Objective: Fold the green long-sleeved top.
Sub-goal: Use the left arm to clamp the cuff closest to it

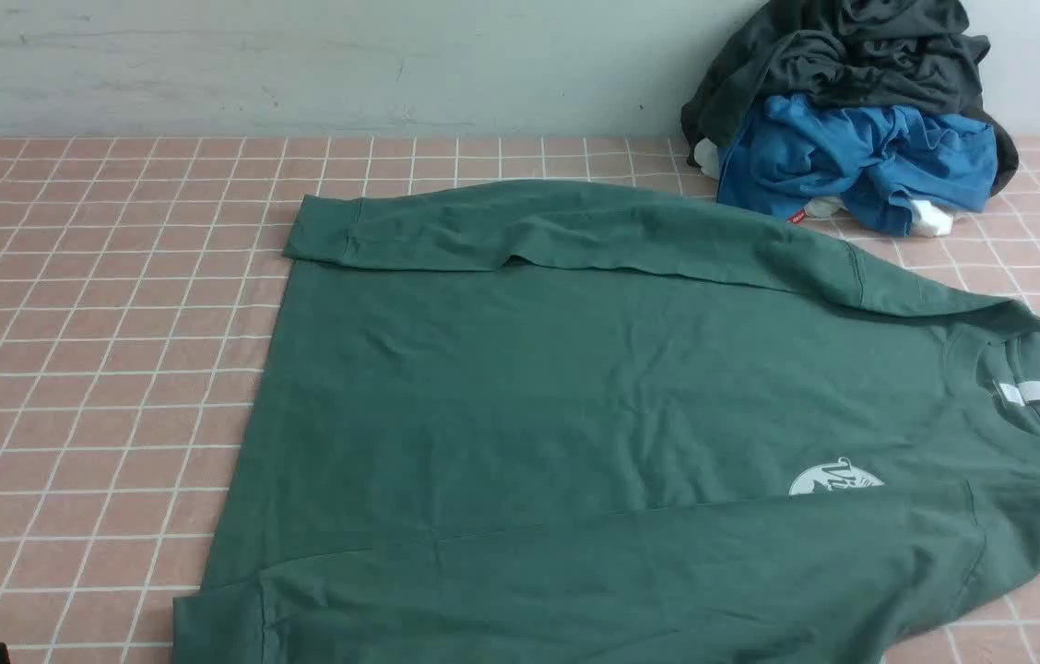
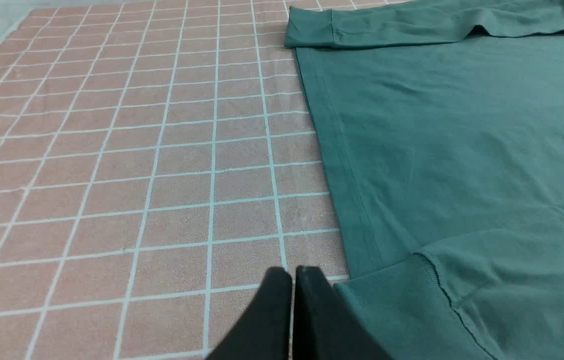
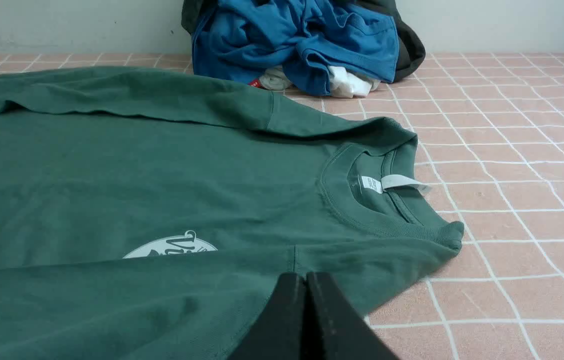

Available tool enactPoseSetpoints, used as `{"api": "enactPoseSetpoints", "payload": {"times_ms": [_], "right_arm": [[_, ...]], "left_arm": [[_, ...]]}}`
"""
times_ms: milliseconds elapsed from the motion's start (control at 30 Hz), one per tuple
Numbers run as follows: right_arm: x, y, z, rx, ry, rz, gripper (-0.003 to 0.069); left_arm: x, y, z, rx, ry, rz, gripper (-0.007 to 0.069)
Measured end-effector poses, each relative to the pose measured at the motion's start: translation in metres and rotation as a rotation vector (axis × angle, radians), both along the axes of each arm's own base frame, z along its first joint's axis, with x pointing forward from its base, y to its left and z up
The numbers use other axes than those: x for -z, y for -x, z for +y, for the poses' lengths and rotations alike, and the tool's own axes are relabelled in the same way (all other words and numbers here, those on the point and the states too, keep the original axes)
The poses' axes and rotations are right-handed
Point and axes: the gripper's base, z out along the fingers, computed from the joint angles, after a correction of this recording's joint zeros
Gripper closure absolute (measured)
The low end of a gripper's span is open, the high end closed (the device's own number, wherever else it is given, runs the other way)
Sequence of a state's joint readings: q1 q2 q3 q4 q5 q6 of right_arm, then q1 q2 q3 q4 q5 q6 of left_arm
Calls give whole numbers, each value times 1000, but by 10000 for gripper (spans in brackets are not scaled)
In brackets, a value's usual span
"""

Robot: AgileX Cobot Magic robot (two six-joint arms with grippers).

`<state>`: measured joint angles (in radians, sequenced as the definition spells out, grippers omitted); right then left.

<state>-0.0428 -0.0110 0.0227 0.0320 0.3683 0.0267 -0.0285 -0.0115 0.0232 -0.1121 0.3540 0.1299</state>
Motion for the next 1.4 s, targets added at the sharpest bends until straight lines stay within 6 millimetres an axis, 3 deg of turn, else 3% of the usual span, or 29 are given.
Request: {"api": "enactPoseSetpoints", "payload": {"times_ms": [833,1400], "right_arm": [[0,0,0,0,0,0,667],[-2,0,0,1,5,-19,667]], "left_arm": [[0,0,0,0,-2,0,627],[-4,-2,1,12,-115,-67,627]]}}
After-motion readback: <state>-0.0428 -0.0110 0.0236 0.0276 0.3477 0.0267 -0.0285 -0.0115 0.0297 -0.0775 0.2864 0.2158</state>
